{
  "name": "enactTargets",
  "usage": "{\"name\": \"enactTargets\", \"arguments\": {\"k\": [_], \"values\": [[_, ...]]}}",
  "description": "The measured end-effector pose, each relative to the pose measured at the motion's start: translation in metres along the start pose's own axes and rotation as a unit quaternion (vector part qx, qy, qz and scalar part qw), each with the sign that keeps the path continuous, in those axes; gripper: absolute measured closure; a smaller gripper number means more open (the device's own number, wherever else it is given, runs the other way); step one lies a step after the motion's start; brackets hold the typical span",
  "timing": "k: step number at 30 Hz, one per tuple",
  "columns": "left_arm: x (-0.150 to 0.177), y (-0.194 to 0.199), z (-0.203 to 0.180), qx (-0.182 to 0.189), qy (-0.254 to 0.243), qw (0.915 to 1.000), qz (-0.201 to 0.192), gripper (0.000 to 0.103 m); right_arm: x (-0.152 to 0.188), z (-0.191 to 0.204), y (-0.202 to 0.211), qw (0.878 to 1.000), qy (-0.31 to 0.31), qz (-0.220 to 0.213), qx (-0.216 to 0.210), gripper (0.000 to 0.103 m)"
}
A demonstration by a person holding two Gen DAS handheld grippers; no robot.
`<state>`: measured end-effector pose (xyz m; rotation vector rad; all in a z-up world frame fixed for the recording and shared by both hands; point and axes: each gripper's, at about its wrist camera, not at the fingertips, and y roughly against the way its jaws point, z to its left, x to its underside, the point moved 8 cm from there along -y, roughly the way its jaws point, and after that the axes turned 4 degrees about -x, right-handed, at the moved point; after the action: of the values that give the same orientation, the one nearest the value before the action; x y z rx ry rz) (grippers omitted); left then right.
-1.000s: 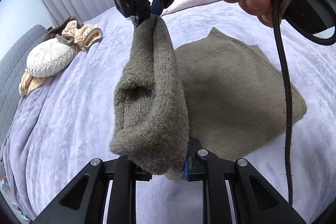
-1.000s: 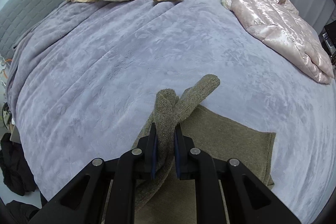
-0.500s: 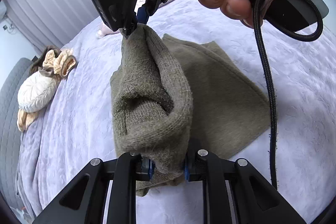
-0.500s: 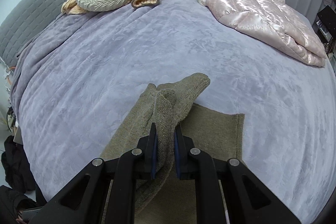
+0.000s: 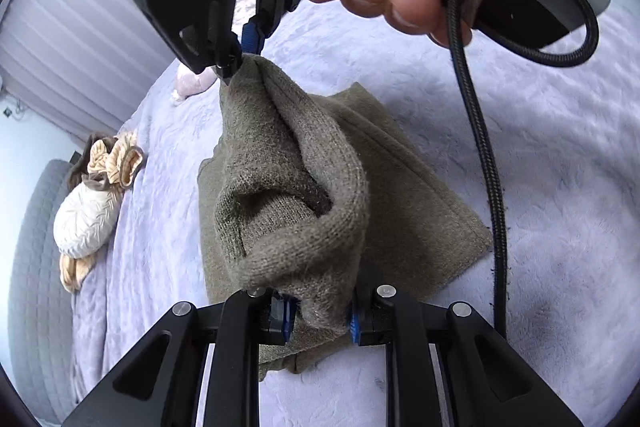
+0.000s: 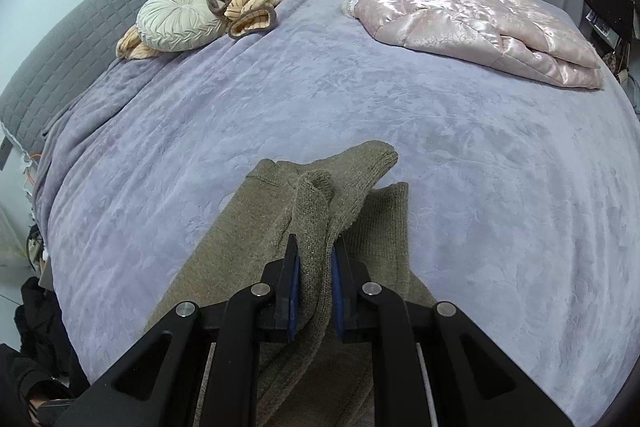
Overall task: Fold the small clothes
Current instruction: 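Lift the folded sweater edge with both tools and fold it over, then lay the folded edge down and open both tools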
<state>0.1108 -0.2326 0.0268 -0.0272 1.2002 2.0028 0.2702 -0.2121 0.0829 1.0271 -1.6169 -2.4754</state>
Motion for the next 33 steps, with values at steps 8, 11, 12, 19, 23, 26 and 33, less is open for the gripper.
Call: {"name": "enactTargets", "arguments": {"k": [8,11,12,19,23,26,33], "values": [[0.008,-0.016,-0.034,-0.031,-0.07,0.9969,0.016,0.082,0.027,-0.033,-0.016,0.999,-0.044,-0.009,-0.025,0.088],[0.011,-0.018,-0.044,-0.048,-0.097,0.9939,0.02,0.082,0.038,-0.044,-0.022,0.997,-0.07,-0.018,-0.042,0.088],[0.011,-0.018,-0.047,-0.055,-0.105,0.9928,0.019,0.082,0.041,-0.047,-0.024,0.996,-0.078,-0.022,-0.049,0.088],[0.014,-0.024,-0.06,-0.111,-0.179,0.9776,0.007,0.081,0.059,-0.072,-0.038,0.982,-0.151,-0.052,-0.097,0.088],[0.015,-0.023,-0.07,-0.131,-0.197,0.9715,0.002,0.081,0.069,-0.084,-0.048,0.972,-0.19,-0.053,-0.131,0.088],[0.014,-0.017,-0.066,-0.156,-0.202,0.9668,-0.014,0.053,0.076,-0.092,-0.053,0.966,-0.217,-0.045,-0.137,0.076],[0.025,0.006,-0.026,-0.097,-0.125,0.9862,-0.048,0.005,0.089,-0.088,-0.024,0.971,-0.203,-0.044,-0.121,0.044]]}}
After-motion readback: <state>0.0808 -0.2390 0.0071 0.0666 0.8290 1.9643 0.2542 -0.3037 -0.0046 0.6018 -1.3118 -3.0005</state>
